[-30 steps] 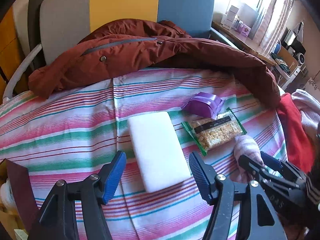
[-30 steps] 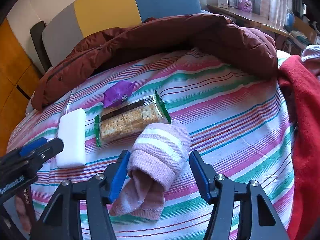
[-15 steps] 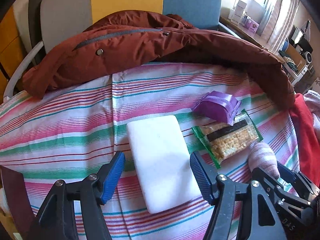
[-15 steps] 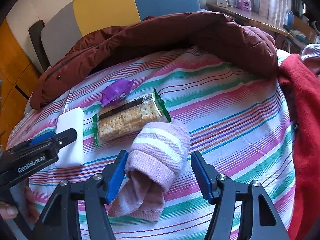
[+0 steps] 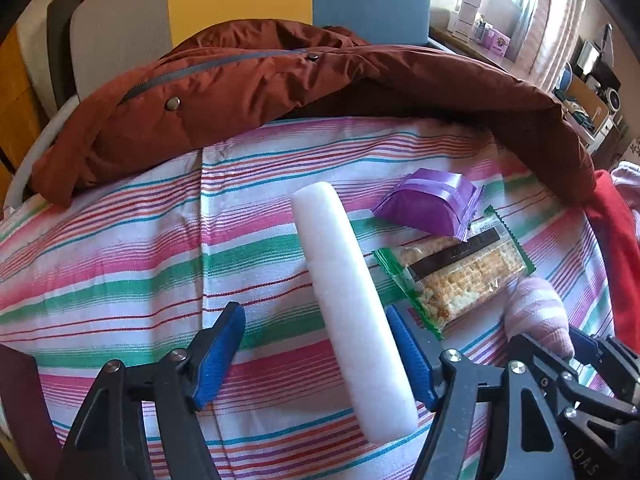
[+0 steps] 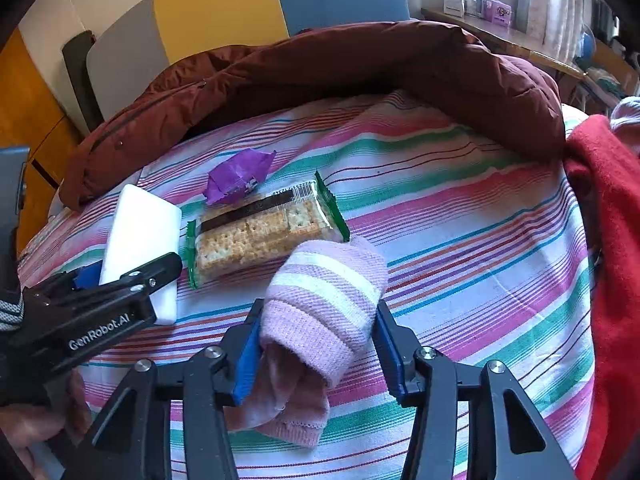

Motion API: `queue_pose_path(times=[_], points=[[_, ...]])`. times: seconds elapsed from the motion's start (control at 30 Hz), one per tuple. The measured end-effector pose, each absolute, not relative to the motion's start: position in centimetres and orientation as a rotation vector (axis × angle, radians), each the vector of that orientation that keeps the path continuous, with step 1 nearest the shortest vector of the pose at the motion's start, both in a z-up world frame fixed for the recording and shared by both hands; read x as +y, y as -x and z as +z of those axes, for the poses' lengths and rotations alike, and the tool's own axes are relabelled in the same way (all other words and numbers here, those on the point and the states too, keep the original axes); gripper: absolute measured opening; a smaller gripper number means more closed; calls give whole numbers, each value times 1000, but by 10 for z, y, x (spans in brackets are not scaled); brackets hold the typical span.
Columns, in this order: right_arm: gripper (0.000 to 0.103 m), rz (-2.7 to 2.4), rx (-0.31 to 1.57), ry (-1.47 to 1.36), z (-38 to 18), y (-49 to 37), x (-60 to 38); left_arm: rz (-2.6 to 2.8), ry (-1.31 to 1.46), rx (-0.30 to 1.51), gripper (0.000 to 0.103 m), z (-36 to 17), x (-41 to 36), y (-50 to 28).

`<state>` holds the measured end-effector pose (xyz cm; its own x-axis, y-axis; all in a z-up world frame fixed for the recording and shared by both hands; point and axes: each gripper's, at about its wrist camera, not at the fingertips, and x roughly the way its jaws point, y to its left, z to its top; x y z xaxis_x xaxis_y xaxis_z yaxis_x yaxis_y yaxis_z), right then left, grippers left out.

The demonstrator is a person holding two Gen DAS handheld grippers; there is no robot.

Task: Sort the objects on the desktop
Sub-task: 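Grasp the white sponge with left gripper while right gripper grasps the pink sock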

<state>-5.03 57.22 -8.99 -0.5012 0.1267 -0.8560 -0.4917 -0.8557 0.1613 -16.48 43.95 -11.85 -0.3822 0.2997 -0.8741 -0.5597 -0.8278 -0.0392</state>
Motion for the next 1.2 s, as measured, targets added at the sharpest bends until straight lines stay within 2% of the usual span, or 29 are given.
queue_pose_path(times=[0.33, 0.4, 0.5, 0.57, 0.63, 0.83, 1.03, 1.2], points=[[51, 2384, 572, 1329, -94, 51, 574, 2248, 1260, 372, 74, -120, 436, 155], [51, 2380, 568, 1332, -94, 51, 574, 2257, 1254, 357, 71, -119, 434, 154], [50, 2370, 533, 1344, -93, 53, 571, 2256, 1225, 350, 58, -117, 435, 148], [49, 2370, 505, 1351, -93, 53, 569, 2243, 1197, 362, 38, -115, 439, 142], [49, 2370, 498, 1353, -93, 53, 568, 2235, 1165, 388, 31, -113, 443, 135], [48, 2378, 502, 1353, -93, 53, 568, 2216, 1152, 372, 28, -115, 437, 137], [48, 2382, 513, 1352, -94, 54, 570, 2150, 1246, 160, 25, -113, 413, 149], [48, 2380, 505, 1359, -93, 55, 569, 2143, 1267, 89, 25, -116, 396, 144]])
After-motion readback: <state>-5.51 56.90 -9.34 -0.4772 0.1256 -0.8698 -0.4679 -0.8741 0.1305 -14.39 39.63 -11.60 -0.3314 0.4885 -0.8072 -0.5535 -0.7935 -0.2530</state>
